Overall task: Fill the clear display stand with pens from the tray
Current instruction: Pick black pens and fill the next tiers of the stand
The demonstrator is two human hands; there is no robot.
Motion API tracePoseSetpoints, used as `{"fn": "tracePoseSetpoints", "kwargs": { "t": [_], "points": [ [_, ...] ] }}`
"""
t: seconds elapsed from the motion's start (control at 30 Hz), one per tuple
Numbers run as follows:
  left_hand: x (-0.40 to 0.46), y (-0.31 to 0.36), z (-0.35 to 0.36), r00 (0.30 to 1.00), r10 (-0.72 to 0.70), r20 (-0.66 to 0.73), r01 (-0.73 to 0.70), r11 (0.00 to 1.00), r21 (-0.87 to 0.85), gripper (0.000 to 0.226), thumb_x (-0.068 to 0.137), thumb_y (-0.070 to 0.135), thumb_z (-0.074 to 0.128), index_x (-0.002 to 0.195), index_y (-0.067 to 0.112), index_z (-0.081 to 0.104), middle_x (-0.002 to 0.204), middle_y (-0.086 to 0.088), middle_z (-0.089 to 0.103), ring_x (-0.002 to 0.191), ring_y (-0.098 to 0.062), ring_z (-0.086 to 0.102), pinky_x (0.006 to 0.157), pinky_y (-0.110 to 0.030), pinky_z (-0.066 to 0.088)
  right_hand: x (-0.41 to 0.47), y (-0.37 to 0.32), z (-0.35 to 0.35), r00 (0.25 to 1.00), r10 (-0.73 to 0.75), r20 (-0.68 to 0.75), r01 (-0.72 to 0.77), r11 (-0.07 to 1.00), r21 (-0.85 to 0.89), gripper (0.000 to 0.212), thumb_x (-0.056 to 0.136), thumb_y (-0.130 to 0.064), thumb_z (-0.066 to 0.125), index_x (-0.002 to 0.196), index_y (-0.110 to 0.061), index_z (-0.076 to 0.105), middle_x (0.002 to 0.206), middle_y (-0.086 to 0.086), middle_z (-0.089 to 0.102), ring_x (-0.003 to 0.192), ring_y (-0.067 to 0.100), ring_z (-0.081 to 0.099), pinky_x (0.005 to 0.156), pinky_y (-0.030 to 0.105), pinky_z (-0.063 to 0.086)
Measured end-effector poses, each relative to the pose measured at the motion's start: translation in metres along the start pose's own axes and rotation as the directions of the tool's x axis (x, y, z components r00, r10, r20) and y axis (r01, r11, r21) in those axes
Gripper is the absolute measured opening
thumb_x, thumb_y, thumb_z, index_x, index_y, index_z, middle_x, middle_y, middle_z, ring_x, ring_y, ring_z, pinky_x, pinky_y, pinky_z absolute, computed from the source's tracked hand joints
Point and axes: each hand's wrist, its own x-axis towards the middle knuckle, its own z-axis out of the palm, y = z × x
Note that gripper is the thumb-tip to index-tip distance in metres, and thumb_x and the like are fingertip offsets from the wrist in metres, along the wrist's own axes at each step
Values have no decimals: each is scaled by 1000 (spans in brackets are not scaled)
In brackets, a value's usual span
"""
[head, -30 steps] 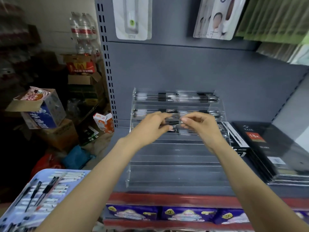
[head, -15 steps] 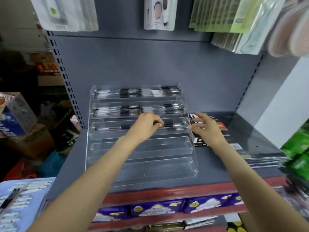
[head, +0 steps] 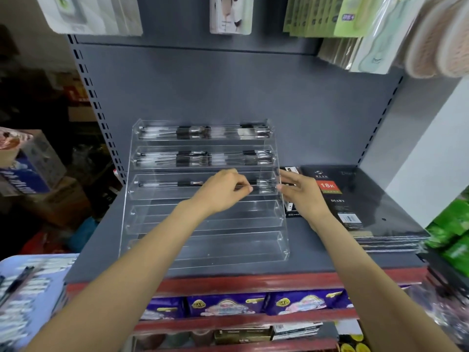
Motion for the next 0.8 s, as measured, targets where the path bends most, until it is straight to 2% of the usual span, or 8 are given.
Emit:
{"fn": "tracePoseSetpoints", "kwargs": {
  "t": [0.07, 0.13, 0.23, 0.3, 0.37, 0.53, 0.67, 0.8],
  "points": [
    [-1, 1, 1, 999, -7, -33, 7, 1000, -5, 22, 93, 31, 51, 106, 20, 66, 96, 4, 54, 94, -18, 56, 90, -40, 46, -6, -2, 4, 995, -60, -74, 52, 993, -108, 44, 89, -12, 62, 132, -15, 52, 125, 4, 60, 95, 8, 60, 85, 21, 50],
    [-5, -2, 0, 991, -15, -134, 7, 998, -60, 20, 92, 27, 53, 105, 18, 65, 97, 2, 59, 94, -18, 58, 89, -38, 47, -15, -5, 12, 966, -201, -160, 147, 943, -298, 47, 85, -19, 67, 130, -17, 53, 123, 3, 56, 103, 10, 55, 96, 25, 43],
    [-25, -6, -7, 942, -22, -335, -31, 988, -151, 15, 93, 23, 53, 98, 17, 65, 93, 3, 61, 87, -13, 57, 81, -26, 44, -31, -20, 35, 919, -355, -173, 272, 887, -374, 39, 85, -21, 67, 122, -16, 58, 114, -1, 52, 100, 9, 52, 93, 21, 41],
    [-45, -12, -15, 906, -35, -422, -46, 983, -180, 10, 92, 20, 54, 92, 19, 64, 87, 7, 60, 78, -5, 55, 73, -17, 39, -38, -31, 56, 921, -372, -118, 314, 886, -342, 31, 85, -20, 66, 115, -15, 61, 106, -4, 54, 92, 10, 56, 89, 27, 48],
    [-71, -26, -25, 882, -68, -467, -31, 979, -201, 8, 89, 16, 56, 92, 20, 63, 84, 9, 60, 75, -1, 55, 69, -13, 39, -45, -44, 85, 927, -373, -41, 344, 889, -302, 23, 86, -15, 64, 109, -14, 63, 100, -4, 56, 86, 7, 57, 85, 26, 50],
    [-154, -84, -51, 820, -210, -532, 123, 973, -194, 12, 88, 16, 60, 97, 20, 66, 81, 9, 62, 69, -10, 58, 68, -23, 44, -67, -79, 174, 927, -353, 124, 373, 900, -226, 17, 87, -8, 59, 102, -11, 66, 97, 3, 65, 78, 7, 55, 74, 3, 39],
    [-241, -151, -72, 737, -378, -561, 304, 926, -224, 10, 89, 19, 58, 95, 18, 66, 79, 6, 63, 71, -15, 59, 67, -31, 47, -104, -111, 267, 907, -332, 261, 377, 914, -148, 18, 90, -10, 54, 104, -15, 66, 97, -1, 64, 78, 3, 53, 73, 5, 39],
    [-329, -226, -89, 673, -555, -489, 475, 831, -290, 11, 91, 20, 56, 95, 15, 66, 81, -1, 67, 71, -18, 60, 62, -31, 45, -146, -129, 372, 872, -303, 385, 373, 920, -120, 19, 93, -12, 52, 108, -15, 63, 101, 2, 62, 81, 7, 53, 74, 14, 42]
  ]
}}
